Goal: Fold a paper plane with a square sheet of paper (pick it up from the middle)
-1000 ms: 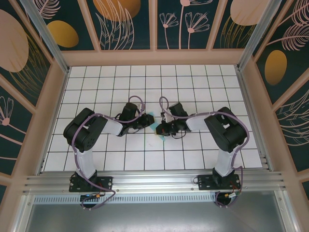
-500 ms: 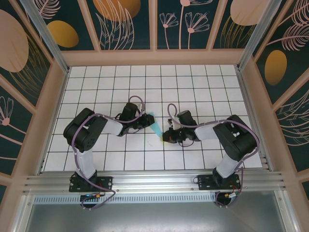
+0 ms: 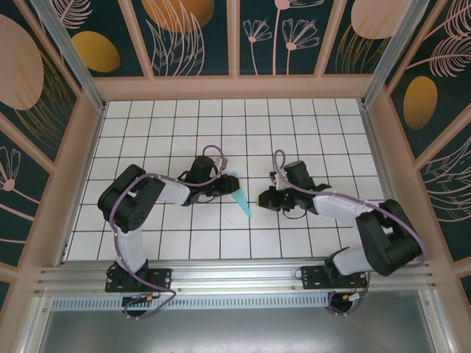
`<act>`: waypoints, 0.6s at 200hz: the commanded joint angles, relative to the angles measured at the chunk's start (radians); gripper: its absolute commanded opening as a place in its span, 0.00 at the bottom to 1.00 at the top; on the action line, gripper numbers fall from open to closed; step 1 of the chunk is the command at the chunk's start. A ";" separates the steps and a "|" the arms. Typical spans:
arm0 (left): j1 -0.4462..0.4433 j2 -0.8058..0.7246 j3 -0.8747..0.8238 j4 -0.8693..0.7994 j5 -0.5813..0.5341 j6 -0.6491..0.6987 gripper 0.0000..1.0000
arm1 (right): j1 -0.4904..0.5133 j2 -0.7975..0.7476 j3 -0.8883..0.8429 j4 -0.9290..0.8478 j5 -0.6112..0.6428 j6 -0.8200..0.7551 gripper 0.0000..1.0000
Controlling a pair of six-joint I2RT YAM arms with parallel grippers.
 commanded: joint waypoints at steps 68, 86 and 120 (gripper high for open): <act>-0.102 -0.402 0.022 -0.363 -0.391 -0.008 0.57 | -0.113 -0.095 -0.075 0.042 0.043 0.022 0.18; -0.103 -0.477 0.012 -0.500 -0.535 -0.127 0.59 | -0.112 -0.092 -0.081 0.075 0.043 0.031 0.21; -0.167 -0.432 0.087 -0.712 -0.630 -0.296 0.62 | -0.111 -0.082 -0.084 0.089 0.074 0.028 0.25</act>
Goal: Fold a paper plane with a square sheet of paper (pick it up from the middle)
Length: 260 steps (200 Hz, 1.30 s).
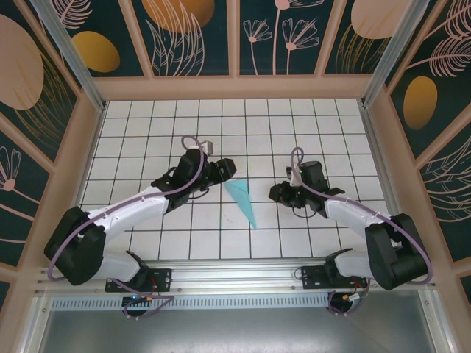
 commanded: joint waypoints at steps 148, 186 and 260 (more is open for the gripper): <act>-0.200 0.468 0.428 -0.622 -0.285 -0.187 0.54 | -0.001 0.039 -0.061 0.117 -0.039 0.024 0.29; -0.200 0.351 0.272 -0.524 -0.300 -0.179 0.30 | 0.015 0.074 -0.038 0.129 -0.084 0.013 0.29; -0.200 0.268 0.096 -0.297 -0.243 -0.179 0.04 | 0.134 0.149 0.042 0.141 -0.051 -0.012 0.33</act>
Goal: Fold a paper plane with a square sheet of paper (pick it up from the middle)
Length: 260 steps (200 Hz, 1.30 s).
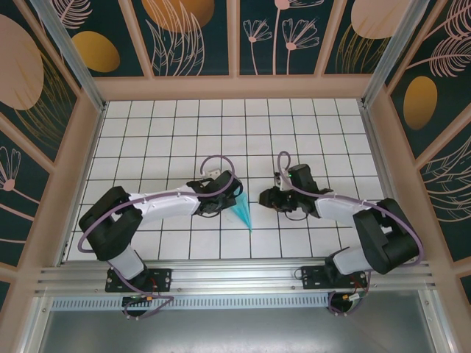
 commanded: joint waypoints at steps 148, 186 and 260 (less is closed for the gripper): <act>-0.002 0.019 -0.047 0.114 0.037 0.019 0.02 | 0.095 0.165 0.162 -0.001 -0.040 -0.127 0.36; -0.002 0.027 -0.047 0.115 0.044 0.025 0.02 | 0.117 0.189 0.160 0.001 -0.052 -0.135 0.35; -0.001 0.026 -0.041 0.123 0.045 0.024 0.03 | 0.124 0.149 0.129 -0.002 -0.061 -0.162 0.39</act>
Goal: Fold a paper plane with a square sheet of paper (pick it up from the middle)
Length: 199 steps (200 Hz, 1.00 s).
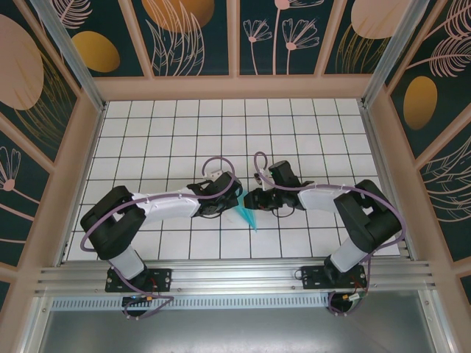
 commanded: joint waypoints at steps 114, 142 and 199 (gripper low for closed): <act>0.000 0.024 -0.001 0.030 0.019 0.017 0.05 | 0.051 0.003 0.005 -0.046 0.075 -0.087 0.35; -0.002 0.029 0.001 0.029 0.019 0.020 0.05 | 0.063 0.013 0.007 -0.063 0.112 -0.105 0.33; -0.002 0.029 -0.004 0.034 0.019 0.023 0.05 | 0.085 0.042 0.032 -0.101 0.162 -0.126 0.28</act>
